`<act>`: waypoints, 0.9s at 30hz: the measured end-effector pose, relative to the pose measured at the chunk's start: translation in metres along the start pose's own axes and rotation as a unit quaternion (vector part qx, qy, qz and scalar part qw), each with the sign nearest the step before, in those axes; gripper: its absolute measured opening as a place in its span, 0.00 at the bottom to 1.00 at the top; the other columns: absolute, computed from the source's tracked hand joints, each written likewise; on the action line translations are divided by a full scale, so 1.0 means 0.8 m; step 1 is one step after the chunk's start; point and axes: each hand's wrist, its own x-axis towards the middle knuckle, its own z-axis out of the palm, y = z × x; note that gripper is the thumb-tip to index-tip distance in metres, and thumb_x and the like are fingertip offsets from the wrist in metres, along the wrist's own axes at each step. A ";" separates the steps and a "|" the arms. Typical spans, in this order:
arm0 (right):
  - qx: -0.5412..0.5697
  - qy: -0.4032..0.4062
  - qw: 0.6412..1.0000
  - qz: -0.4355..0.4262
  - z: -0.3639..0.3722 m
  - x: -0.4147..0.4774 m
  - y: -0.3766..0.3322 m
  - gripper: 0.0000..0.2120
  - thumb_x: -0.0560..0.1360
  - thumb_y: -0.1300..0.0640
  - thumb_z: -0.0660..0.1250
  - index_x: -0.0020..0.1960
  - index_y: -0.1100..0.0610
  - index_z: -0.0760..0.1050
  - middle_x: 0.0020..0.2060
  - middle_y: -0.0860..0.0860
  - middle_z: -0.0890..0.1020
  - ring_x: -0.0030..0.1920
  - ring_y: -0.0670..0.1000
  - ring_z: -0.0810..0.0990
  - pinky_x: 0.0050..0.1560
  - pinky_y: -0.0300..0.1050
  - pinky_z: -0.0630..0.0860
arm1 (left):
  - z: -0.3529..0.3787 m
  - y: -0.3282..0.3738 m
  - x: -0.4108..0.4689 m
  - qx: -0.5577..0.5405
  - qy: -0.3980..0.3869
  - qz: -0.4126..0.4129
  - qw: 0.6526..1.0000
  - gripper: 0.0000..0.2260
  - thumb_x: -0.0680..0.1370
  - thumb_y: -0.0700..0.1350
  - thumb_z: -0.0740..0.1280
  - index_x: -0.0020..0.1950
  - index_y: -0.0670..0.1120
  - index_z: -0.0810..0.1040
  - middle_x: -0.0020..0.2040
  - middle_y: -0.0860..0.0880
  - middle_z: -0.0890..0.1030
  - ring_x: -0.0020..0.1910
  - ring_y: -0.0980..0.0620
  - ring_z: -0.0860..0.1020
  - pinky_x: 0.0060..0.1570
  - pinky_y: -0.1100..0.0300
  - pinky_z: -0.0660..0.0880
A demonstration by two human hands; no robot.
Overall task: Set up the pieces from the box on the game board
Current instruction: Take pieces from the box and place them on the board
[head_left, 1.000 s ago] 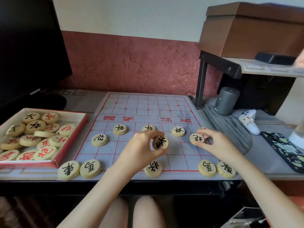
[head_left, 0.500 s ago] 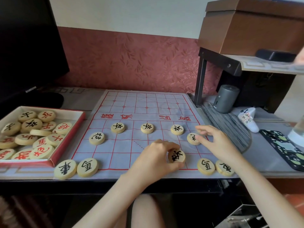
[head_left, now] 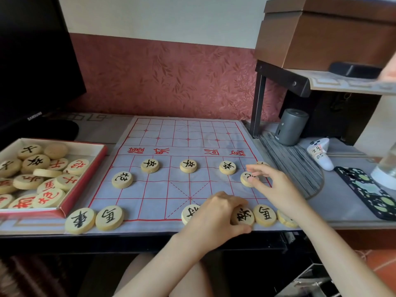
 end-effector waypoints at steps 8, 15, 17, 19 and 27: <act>0.028 -0.010 1.000 -0.011 0.007 -0.001 -0.016 0.14 0.75 0.54 0.66 0.60 0.46 0.76 0.53 0.41 0.80 0.58 0.38 0.75 0.56 0.32 0.67 | -0.016 -0.008 -0.011 -0.010 0.046 -0.002 0.999 0.26 0.70 0.56 0.70 0.66 0.50 0.71 0.62 0.53 0.75 0.63 0.56 0.68 0.58 0.67 0.64; 0.009 -0.065 0.997 -0.045 0.038 0.013 -0.053 0.16 0.75 0.54 0.67 0.62 0.47 0.75 0.54 0.42 0.79 0.57 0.38 0.75 0.63 0.39 0.68 | -0.079 -0.048 -0.025 0.038 0.138 -0.058 0.988 0.16 0.75 0.51 0.66 0.62 0.53 0.75 0.59 0.54 0.76 0.54 0.58 0.72 0.51 0.69 0.65; 0.005 -0.086 0.995 -0.056 0.050 0.018 -0.068 0.16 0.75 0.54 0.67 0.63 0.46 0.74 0.56 0.39 0.78 0.58 0.37 0.73 0.62 0.36 0.66 | -0.102 -0.068 -0.034 0.047 0.171 -0.074 0.981 0.14 0.75 0.49 0.67 0.60 0.52 0.76 0.61 0.55 0.75 0.53 0.59 0.73 0.53 0.64 0.70; 0.005 -0.102 0.992 -0.076 0.066 0.025 -0.085 0.16 0.75 0.54 0.67 0.62 0.47 0.74 0.56 0.39 0.78 0.58 0.36 0.73 0.62 0.34 0.66 | -0.125 -0.091 -0.047 0.051 0.211 -0.092 0.972 0.12 0.74 0.47 0.68 0.57 0.51 0.79 0.61 0.55 0.76 0.55 0.56 0.75 0.54 0.56 0.75; 0.027 -0.191 0.973 -0.126 0.165 0.070 -0.165 0.16 0.75 0.52 0.67 0.63 0.47 0.74 0.57 0.42 0.79 0.59 0.39 0.74 0.64 0.39 0.68 | -0.218 -0.171 -0.124 0.148 0.274 -0.235 0.921 0.11 0.73 0.44 0.69 0.55 0.47 0.80 0.51 0.49 0.80 0.49 0.46 0.77 0.48 0.57 0.71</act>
